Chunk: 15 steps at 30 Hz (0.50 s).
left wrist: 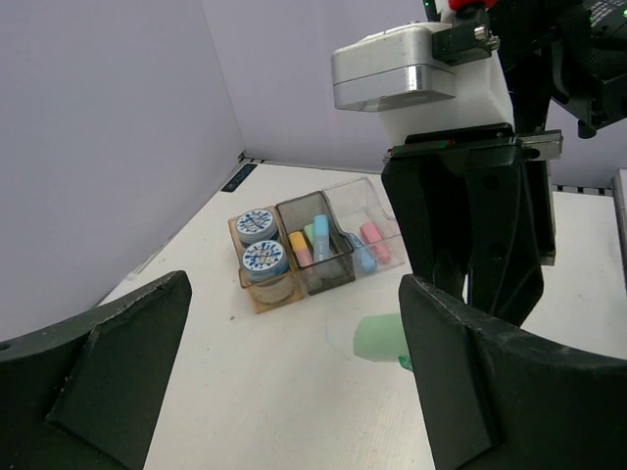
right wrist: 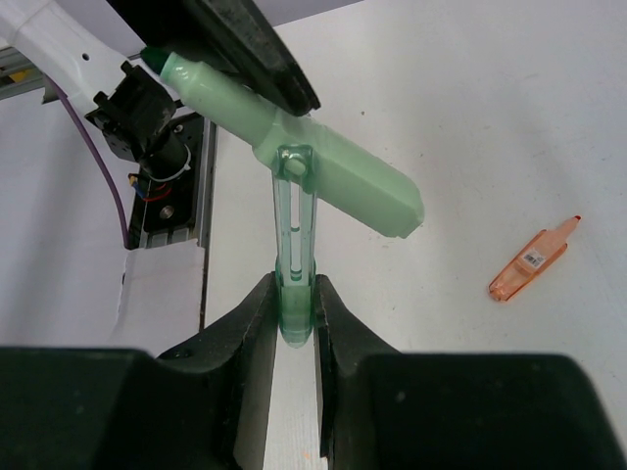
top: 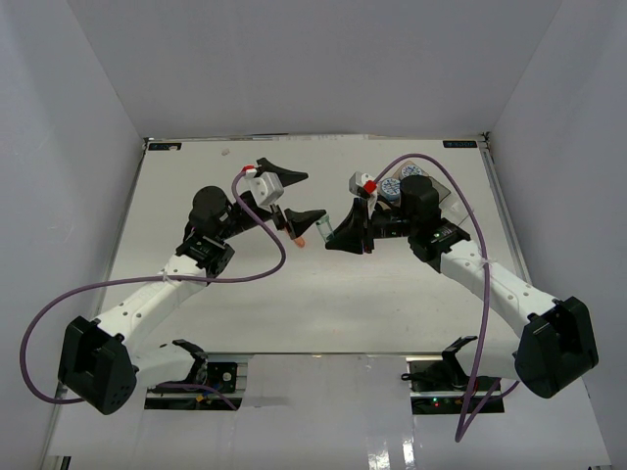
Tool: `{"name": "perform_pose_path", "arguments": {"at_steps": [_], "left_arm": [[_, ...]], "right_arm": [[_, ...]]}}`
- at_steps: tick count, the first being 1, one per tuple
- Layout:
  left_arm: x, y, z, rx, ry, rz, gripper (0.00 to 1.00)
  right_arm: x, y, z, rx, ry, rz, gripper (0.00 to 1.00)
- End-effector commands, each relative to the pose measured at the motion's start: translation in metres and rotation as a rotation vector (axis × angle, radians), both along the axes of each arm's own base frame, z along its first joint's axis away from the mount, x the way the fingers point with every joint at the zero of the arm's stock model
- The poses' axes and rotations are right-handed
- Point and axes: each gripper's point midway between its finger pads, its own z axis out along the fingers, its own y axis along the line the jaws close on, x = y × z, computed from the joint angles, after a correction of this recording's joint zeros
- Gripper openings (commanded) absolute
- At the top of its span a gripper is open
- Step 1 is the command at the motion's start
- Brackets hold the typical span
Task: Sort the stationery into containers
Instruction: Close the pen cap on the pen.
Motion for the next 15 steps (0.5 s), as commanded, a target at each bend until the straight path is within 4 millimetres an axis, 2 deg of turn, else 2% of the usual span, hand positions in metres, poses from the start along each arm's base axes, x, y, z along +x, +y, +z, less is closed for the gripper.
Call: {"name": "perform_pose_path", "arguments": {"at_steps": [1,9,15], "left_arm": [[-0.013,0.0,0.008,-0.02,0.01,-0.051,0.98],[-0.026,0.004,-0.006,-0.031,0.036,-0.066,0.98],[-0.025,0.004,-0.008,-0.03,0.037,-0.066,0.98]], "right_arm": [[0.001,0.001,0.006,0.019,-0.048,0.006,0.08],[0.005,0.003,0.01,0.023,-0.045,-0.007,0.08],[0.004,0.003,0.02,0.043,-0.066,0.001,0.08]]}}
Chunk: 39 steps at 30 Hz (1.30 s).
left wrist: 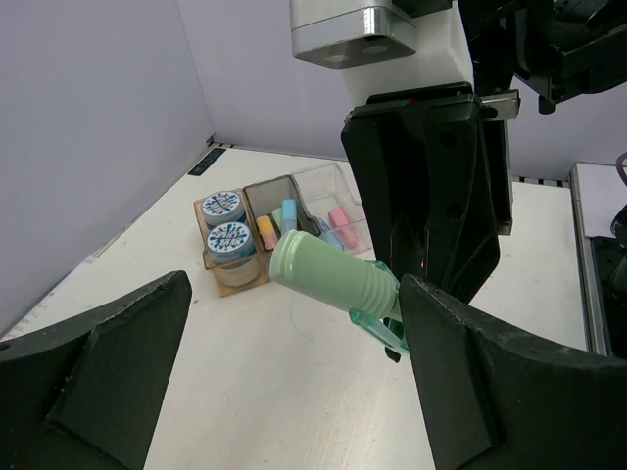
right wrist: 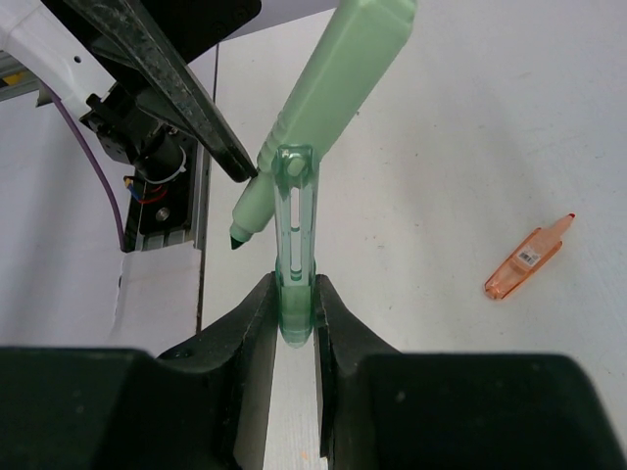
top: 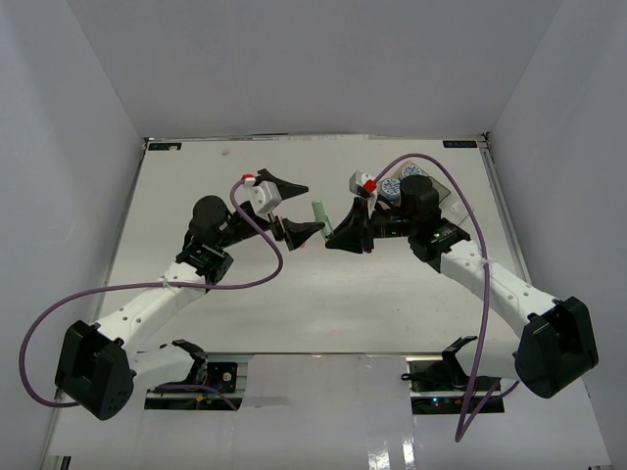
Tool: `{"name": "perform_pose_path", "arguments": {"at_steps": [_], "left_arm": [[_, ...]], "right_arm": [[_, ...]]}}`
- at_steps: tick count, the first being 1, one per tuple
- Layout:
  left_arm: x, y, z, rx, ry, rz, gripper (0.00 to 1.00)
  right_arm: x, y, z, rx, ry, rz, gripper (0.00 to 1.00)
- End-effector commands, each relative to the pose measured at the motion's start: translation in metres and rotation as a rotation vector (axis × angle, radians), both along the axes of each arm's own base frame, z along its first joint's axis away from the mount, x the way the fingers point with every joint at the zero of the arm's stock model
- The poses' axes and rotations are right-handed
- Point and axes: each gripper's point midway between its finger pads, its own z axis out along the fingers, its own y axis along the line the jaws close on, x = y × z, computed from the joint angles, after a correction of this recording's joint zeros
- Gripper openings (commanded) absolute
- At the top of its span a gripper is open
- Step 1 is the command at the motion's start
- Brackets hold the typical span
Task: Sort the stationery into containers
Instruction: Close the pen cap on the pen.
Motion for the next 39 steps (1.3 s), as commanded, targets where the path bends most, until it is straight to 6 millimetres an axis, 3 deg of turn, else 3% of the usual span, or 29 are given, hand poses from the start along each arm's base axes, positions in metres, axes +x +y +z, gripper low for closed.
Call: {"name": "perform_pose_path", "arguments": {"at_steps": [1,23,39], "left_arm": [[-0.008,0.003,0.015,-0.028,-0.039,-0.016,0.98],[-0.004,-0.005,0.004,-0.015,0.001,-0.035,0.98],[-0.004,-0.008,0.007,-0.015,-0.003,-0.047,0.98]], "right_arm": [[0.001,0.004,0.021,0.045,-0.068,0.016,0.08],[0.003,0.007,0.03,0.072,-0.052,0.014,0.08],[0.004,0.009,0.032,0.086,-0.079,0.032,0.08]]}}
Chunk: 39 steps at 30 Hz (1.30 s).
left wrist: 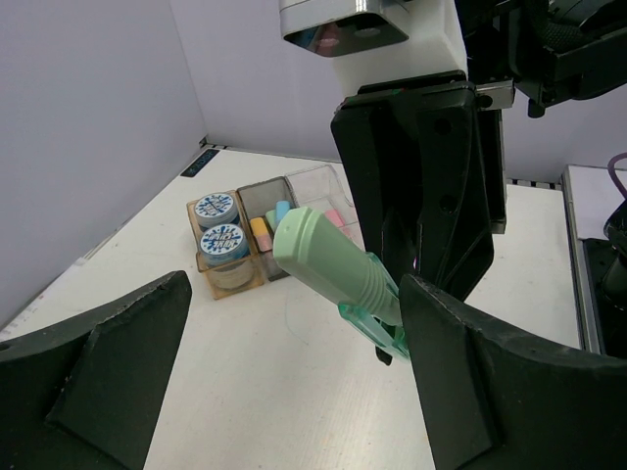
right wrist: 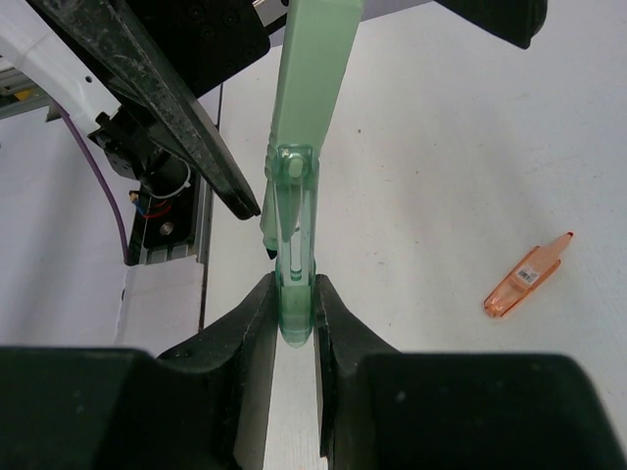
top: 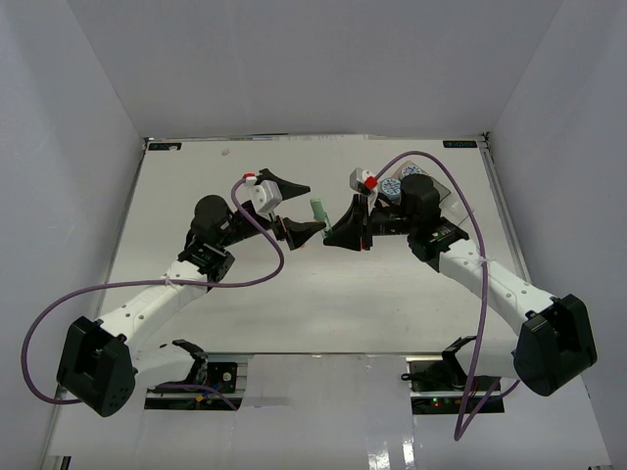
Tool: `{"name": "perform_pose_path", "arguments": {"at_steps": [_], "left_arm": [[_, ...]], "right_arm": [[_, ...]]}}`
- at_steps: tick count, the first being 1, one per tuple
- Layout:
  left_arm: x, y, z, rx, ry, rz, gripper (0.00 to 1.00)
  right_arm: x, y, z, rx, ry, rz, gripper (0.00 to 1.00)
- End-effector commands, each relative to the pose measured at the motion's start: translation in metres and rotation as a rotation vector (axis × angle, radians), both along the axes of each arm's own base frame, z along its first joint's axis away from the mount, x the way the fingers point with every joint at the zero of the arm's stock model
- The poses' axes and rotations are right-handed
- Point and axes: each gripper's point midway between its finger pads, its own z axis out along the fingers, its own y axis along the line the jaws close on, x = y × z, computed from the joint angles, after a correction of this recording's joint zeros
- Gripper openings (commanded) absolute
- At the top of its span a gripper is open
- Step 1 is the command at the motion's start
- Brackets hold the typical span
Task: Sort the stationery into containers
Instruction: Close the pen cap on the pen.
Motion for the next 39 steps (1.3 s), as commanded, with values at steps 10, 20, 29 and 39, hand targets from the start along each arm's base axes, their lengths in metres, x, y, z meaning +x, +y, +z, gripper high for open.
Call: {"name": "perform_pose_path", "arguments": {"at_steps": [10,20,29,39], "left_arm": [[-0.003,-0.005,0.006,-0.004,-0.003,-0.022,0.98],[0.003,-0.005,0.001,0.015,-0.017,0.0,0.98],[-0.009,-0.006,0.02,-0.005,-0.038,-0.048,0.98],[-0.008,0.003,0.053,-0.029,0.059,0.004,0.96]], "right_arm": [[0.002,0.007,0.029,0.072,-0.097,0.035,0.08],[0.001,0.007,0.027,0.08,-0.101,0.042,0.08],[0.003,0.007,0.022,0.074,-0.111,0.039,0.08],[0.006,0.01,0.01,0.062,-0.145,0.078,0.08]]}}
